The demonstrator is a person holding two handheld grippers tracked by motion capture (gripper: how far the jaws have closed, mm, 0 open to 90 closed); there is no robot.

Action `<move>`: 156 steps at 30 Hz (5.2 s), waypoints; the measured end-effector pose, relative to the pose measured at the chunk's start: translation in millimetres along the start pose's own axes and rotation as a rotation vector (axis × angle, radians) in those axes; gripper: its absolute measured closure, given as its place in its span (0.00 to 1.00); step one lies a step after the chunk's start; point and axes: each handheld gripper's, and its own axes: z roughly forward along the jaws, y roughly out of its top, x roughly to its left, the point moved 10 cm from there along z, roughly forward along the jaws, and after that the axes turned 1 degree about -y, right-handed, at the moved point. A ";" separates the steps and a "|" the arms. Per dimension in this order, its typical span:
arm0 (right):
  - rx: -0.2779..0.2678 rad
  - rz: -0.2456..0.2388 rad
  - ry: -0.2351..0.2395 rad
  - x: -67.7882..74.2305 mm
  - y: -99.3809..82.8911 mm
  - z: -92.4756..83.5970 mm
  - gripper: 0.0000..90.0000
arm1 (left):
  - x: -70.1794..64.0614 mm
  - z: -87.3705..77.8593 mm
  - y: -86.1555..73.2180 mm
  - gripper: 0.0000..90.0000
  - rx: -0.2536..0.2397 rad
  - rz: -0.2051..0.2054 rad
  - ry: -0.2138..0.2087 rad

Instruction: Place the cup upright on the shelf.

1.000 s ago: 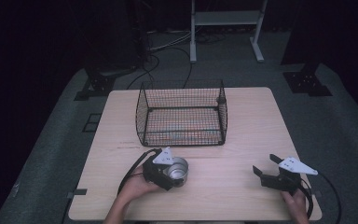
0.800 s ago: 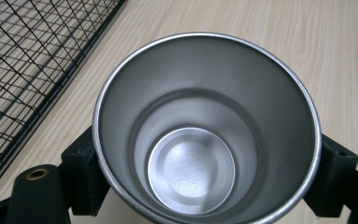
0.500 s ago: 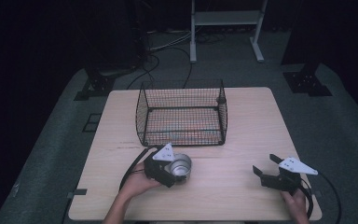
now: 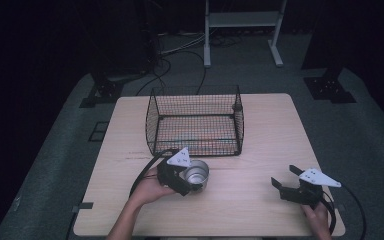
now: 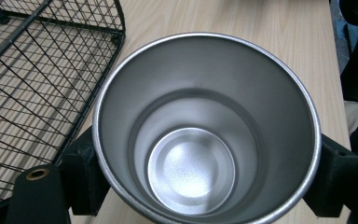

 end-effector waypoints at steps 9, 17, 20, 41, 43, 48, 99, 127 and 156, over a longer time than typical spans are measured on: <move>0.001 -0.001 0.000 -0.3 -0.1 0.1 0.15 | 6.7 -10.9 18.2 0.20 -0.009 0.021 0.004; -0.001 -0.003 -0.001 -0.4 0.1 0.3 0.15 | 9.7 -18.6 34.9 0.20 -0.025 0.022 -0.035; 0.000 -0.001 0.000 -0.4 0.1 0.3 0.15 | 10.5 -19.6 37.1 0.20 -0.028 0.018 -0.037; -0.004 0.003 0.002 -0.7 0.4 0.4 0.15 | 32.0 -42.3 71.8 0.20 -0.014 0.054 -0.036; -0.002 0.007 0.002 -0.3 0.2 0.2 0.15 | 38.2 -44.9 75.9 0.20 -0.011 0.049 -0.032; -0.005 0.008 0.002 -0.9 0.5 0.3 0.15 | 46.4 -49.2 81.6 0.20 -0.019 0.041 -0.028; -0.017 0.030 0.013 -2.0 1.3 -0.9 0.15 | 163.6 -33.1 114.7 0.20 -0.025 -0.108 0.067; -0.018 0.026 0.024 -0.9 1.4 -1.0 0.15 | 191.8 36.4 75.9 0.20 0.110 -0.172 0.071; -0.021 0.026 0.028 -1.0 1.7 -1.2 0.15 | 199.6 69.6 44.3 0.20 0.213 -0.238 0.066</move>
